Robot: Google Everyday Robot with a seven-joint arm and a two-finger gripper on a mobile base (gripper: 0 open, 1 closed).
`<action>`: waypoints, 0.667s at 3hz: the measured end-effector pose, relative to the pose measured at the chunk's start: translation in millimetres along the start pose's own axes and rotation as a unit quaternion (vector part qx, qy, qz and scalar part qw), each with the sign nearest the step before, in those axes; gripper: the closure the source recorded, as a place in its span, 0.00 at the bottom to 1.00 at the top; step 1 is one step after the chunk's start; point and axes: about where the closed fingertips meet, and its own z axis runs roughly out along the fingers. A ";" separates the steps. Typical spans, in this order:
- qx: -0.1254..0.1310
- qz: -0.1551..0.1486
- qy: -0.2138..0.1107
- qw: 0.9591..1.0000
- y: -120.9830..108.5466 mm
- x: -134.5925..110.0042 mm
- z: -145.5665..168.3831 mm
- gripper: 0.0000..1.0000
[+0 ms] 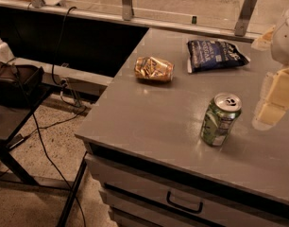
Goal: Knock green can over
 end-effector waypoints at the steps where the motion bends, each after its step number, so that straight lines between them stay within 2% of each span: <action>1: 0.000 0.000 0.000 1.000 0.0 0.0 0.0 0.00; 2: -0.022 0.019 -0.032 0.999 -1.0 4.9 11.1 0.00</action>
Offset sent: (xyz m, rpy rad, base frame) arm 0.0075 -0.0106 -0.0321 0.2051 0.0981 -0.0289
